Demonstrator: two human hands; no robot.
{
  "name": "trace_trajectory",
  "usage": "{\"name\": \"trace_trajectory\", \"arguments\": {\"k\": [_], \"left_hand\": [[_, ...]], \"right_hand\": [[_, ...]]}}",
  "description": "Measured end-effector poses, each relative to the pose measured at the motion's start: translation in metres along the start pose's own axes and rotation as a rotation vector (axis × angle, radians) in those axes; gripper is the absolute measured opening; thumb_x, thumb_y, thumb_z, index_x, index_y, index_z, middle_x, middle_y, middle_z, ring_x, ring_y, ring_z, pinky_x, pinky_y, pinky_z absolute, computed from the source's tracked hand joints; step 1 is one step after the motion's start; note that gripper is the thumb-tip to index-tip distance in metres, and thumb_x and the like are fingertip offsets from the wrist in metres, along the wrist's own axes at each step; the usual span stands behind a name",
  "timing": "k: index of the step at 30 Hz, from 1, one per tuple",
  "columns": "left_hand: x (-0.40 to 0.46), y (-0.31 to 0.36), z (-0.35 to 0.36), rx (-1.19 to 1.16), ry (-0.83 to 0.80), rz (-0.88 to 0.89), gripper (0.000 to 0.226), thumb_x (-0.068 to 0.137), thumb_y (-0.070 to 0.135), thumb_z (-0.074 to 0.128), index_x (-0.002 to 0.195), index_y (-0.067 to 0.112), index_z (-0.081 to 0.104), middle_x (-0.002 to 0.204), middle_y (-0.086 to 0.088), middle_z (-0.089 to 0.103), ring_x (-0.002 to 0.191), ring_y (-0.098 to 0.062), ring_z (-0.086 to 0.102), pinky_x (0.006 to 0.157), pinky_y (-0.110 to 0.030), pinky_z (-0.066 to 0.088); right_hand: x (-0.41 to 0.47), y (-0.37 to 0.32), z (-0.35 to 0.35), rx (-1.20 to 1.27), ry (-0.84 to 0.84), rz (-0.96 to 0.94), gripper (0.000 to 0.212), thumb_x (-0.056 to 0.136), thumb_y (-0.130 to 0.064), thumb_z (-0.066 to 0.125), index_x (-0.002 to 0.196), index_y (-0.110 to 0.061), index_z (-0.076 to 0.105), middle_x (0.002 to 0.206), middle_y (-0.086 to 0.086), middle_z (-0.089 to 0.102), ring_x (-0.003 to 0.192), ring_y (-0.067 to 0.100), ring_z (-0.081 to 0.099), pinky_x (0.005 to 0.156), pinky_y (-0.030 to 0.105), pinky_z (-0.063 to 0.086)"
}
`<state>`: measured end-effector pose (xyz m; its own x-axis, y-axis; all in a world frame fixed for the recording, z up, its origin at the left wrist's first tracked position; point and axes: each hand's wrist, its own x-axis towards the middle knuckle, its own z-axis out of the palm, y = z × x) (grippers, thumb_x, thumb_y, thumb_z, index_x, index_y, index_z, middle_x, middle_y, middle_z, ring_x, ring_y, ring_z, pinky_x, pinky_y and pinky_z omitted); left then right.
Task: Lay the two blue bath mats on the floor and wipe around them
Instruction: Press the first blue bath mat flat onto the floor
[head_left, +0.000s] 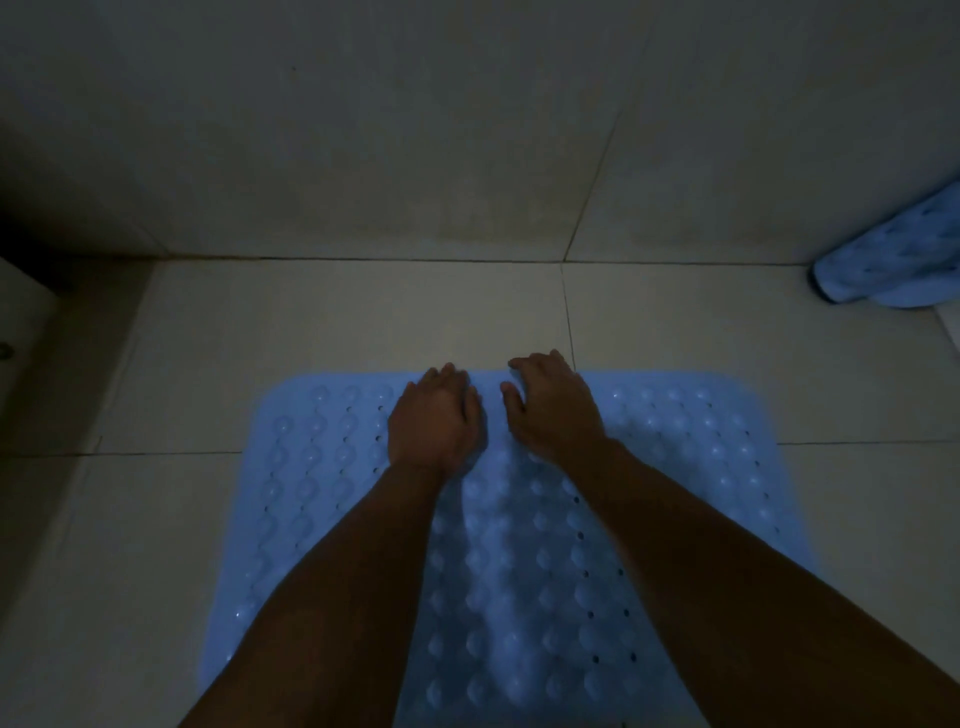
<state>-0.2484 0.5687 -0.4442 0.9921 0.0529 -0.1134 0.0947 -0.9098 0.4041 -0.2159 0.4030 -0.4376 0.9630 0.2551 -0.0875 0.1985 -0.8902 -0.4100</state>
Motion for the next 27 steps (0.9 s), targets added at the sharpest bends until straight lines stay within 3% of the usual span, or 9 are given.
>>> {"name": "trace_trajectory", "arguments": {"k": [4,6,13,18,27], "left_hand": [[0.002,-0.004,0.005,0.041,0.08,0.044,0.058,0.103,0.042,0.029,0.141,0.012,0.061,0.15,-0.012,0.056,0.147,-0.032,0.042,0.12,-0.051,0.034],[-0.002,-0.007,0.004,0.052,0.096,0.067,0.056,0.104,0.041,0.03,0.143,0.013,0.059,0.153,-0.012,0.053,0.15,-0.032,0.037,0.121,-0.052,0.033],[-0.003,-0.022,0.004,0.125,0.085,0.095,0.058,0.105,0.043,0.028,0.153,0.017,0.047,0.162,-0.009,0.041,0.156,-0.029,0.025,0.12,-0.049,0.031],[-0.005,-0.027,0.006,0.186,0.12,0.158,0.054,0.105,0.04,0.036,0.15,0.015,0.052,0.16,-0.012,0.044,0.155,-0.033,0.026,0.117,-0.052,0.035],[0.001,-0.025,0.006,0.16,0.083,0.081,0.059,0.106,0.045,0.025,0.156,0.019,0.043,0.167,-0.008,0.032,0.159,-0.03,0.012,0.122,-0.051,0.028]], "right_hand": [[-0.005,-0.012,0.02,-0.165,-0.147,-0.008,0.083,0.092,-0.055,0.007,0.157,-0.013,0.036,0.166,0.019,0.026,0.157,0.036,0.017,0.124,0.06,0.018],[-0.011,-0.011,0.033,-0.25,-0.159,-0.02,0.083,0.092,-0.056,0.004,0.161,-0.014,0.025,0.17,0.019,0.013,0.158,0.036,0.01,0.125,0.061,0.011],[-0.019,-0.001,0.059,-0.282,0.014,-0.052,0.08,0.099,-0.065,0.024,0.162,-0.016,0.022,0.171,0.016,0.011,0.159,0.033,0.007,0.126,0.06,0.005],[-0.021,-0.004,0.062,-0.246,0.016,-0.049,0.082,0.098,-0.067,0.027,0.163,-0.018,0.02,0.172,0.014,0.008,0.16,0.031,0.004,0.126,0.06,0.006],[-0.018,0.002,0.066,-0.211,0.098,-0.079,0.08,0.099,-0.067,0.029,0.16,-0.016,0.031,0.171,0.015,0.015,0.159,0.032,0.01,0.126,0.06,0.007]]}}
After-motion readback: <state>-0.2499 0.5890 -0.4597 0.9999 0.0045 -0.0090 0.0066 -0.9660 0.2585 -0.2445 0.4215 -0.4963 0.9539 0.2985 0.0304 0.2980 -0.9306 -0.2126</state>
